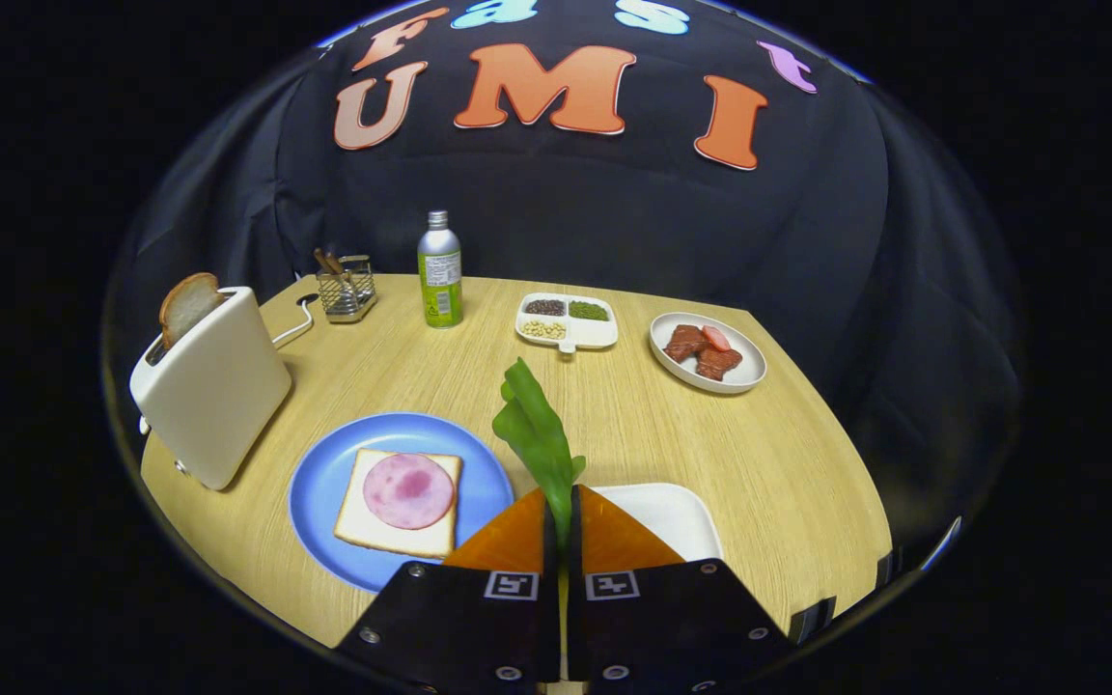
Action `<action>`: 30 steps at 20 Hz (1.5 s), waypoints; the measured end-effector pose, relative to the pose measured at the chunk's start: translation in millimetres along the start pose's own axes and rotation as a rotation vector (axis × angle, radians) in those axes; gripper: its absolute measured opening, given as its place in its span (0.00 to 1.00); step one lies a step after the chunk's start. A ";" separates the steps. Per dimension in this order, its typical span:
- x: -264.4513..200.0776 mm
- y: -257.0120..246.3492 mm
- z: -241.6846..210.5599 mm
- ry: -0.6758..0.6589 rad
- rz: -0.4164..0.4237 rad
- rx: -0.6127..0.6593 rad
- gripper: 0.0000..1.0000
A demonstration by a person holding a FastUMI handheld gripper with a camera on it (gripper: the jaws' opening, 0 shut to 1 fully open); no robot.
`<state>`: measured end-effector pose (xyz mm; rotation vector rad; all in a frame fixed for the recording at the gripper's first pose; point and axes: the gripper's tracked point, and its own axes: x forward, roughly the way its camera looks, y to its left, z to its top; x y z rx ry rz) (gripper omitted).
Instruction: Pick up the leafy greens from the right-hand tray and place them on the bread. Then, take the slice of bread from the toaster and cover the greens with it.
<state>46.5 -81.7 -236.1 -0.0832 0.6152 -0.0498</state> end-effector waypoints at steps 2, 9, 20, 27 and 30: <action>-1.7 13.7 0.4 0.006 0.014 -0.007 0.04; -1.0 56.7 4.8 0.010 0.069 -0.035 0.04; 22.0 95.5 -13.0 0.066 0.091 -0.071 0.04; 32.2 104.8 -16.9 0.076 0.097 -0.076 0.20; 34.9 106.0 -23.7 0.100 0.096 -0.080 0.35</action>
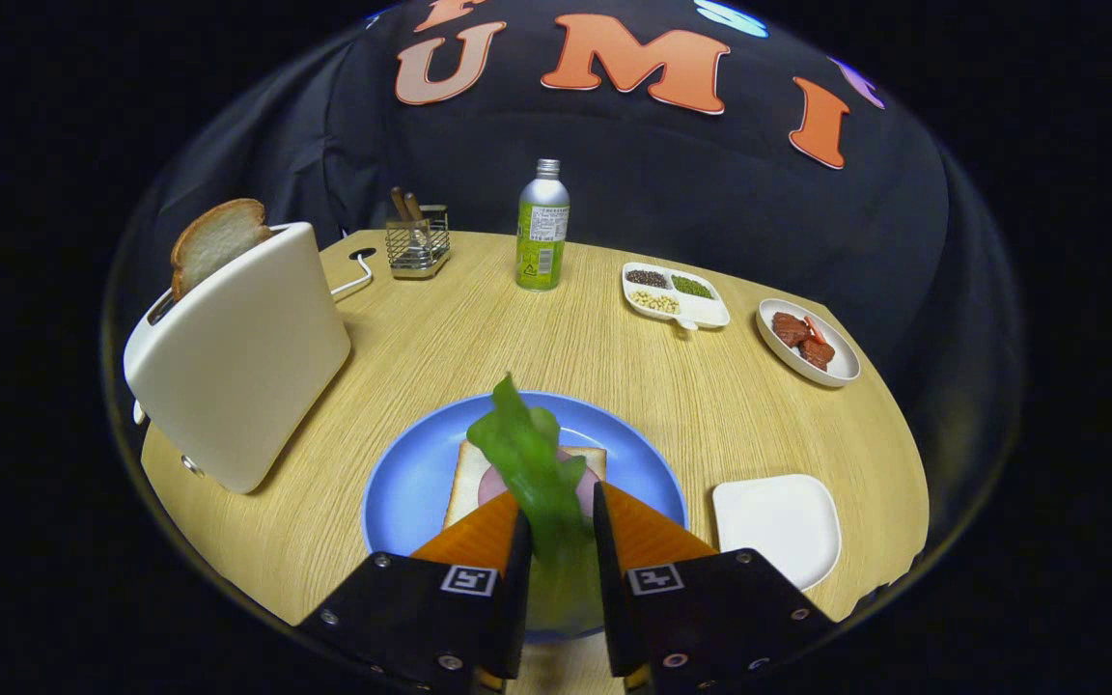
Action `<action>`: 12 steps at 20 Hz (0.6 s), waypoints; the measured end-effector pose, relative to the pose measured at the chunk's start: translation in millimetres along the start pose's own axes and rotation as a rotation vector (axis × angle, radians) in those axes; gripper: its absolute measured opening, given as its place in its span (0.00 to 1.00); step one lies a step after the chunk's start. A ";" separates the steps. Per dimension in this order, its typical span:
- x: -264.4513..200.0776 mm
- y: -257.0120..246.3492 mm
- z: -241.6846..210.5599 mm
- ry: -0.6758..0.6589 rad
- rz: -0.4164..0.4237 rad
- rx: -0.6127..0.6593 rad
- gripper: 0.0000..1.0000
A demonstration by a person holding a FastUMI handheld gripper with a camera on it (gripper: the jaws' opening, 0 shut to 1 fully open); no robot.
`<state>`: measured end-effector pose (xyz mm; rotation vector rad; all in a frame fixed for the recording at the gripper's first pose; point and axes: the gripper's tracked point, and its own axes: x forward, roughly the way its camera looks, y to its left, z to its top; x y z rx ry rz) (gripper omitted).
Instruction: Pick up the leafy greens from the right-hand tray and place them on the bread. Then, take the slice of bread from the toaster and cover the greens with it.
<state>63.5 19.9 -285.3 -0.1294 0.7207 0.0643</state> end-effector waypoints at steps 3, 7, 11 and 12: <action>1.0 -0.2 -3.0 0.013 0.001 0.002 0.48; -0.4 2.1 1.0 -0.003 0.011 0.011 0.71; -2.0 2.0 4.1 -0.013 0.005 0.028 0.94; -3.3 1.3 4.7 -0.015 0.004 0.033 0.99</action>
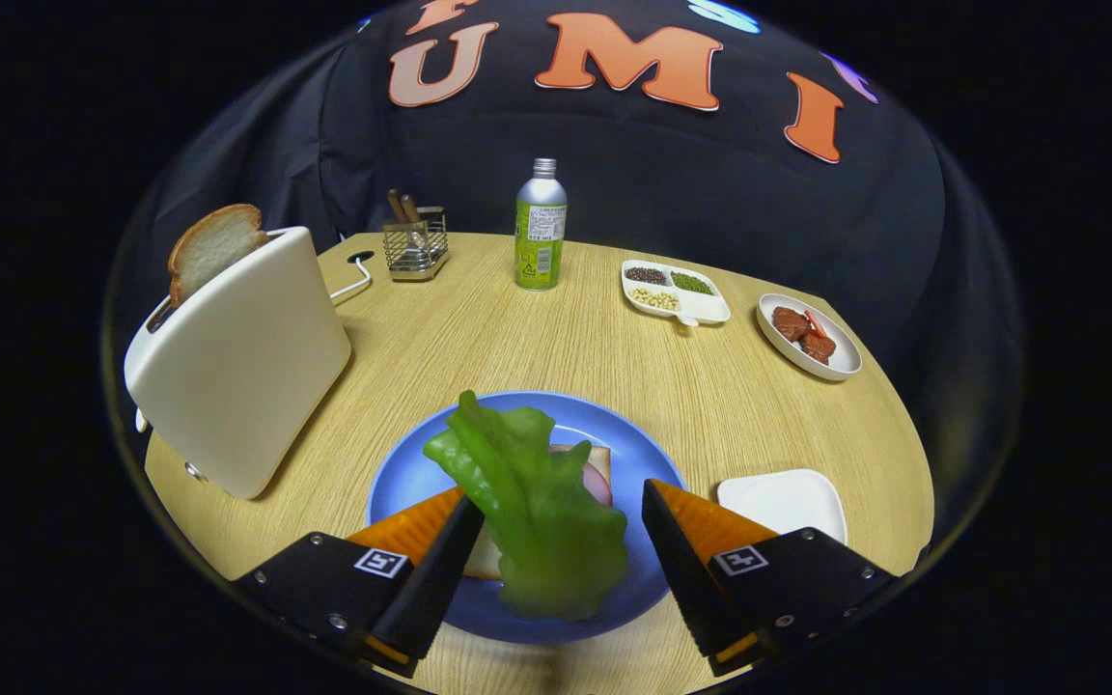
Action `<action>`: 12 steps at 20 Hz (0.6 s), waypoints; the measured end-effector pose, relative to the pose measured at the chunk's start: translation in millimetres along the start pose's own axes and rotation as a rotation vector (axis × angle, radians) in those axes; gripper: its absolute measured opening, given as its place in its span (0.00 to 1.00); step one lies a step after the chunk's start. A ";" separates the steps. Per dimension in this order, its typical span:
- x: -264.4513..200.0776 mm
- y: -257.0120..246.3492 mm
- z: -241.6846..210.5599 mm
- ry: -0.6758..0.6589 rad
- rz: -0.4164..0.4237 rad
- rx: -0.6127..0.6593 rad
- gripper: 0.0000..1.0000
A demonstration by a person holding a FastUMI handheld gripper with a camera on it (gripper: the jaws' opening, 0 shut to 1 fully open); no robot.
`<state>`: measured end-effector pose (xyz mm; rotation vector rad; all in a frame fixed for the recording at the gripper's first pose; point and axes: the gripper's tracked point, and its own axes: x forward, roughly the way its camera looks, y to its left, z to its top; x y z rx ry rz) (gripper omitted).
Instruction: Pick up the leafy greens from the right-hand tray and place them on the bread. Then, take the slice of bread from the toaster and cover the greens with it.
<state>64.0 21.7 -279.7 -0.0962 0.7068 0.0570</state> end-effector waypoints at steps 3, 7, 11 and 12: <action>-4.8 1.4 9.9 -0.024 0.001 0.005 0.99; -16.5 8.0 37.3 -0.077 0.013 0.016 0.99; -33.0 22.9 78.9 -0.144 0.030 0.009 0.99; -38.8 27.4 90.6 -0.167 0.035 0.006 0.99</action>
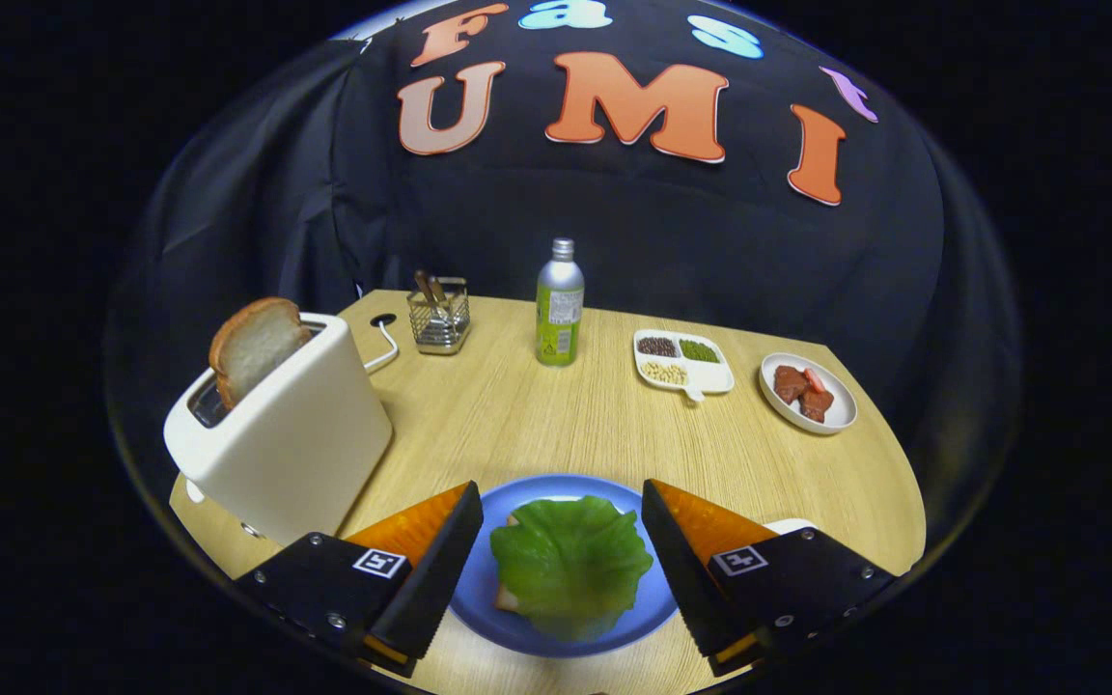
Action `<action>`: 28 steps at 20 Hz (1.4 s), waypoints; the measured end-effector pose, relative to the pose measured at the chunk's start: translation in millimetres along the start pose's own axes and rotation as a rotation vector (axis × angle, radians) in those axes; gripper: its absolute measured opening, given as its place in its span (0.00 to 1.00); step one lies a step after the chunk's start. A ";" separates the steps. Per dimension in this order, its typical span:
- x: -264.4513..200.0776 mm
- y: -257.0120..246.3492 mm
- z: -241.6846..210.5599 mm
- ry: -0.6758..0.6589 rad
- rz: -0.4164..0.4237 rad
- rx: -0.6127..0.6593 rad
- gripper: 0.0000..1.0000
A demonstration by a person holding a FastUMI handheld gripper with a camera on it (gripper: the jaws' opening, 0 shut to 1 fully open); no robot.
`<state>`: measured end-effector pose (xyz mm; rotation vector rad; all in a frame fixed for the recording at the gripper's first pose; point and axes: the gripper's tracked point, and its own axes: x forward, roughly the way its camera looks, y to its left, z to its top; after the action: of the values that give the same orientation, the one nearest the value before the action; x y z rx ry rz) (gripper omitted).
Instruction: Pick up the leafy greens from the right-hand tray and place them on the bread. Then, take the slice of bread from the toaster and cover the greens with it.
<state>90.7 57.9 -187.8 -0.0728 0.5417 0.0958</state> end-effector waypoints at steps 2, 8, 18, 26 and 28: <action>-8.7 12.7 25.7 -0.043 0.016 -0.010 0.99; -29.5 61.6 89.2 -0.153 0.075 -0.040 0.99; -46.0 153.4 138.2 -0.270 0.171 -0.067 0.99; -26.2 191.8 118.7 -0.222 0.187 -0.084 0.99; -21.1 196.7 112.8 -0.205 0.186 -0.091 0.98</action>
<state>108.7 262.4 -89.1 -0.0997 0.3382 0.3060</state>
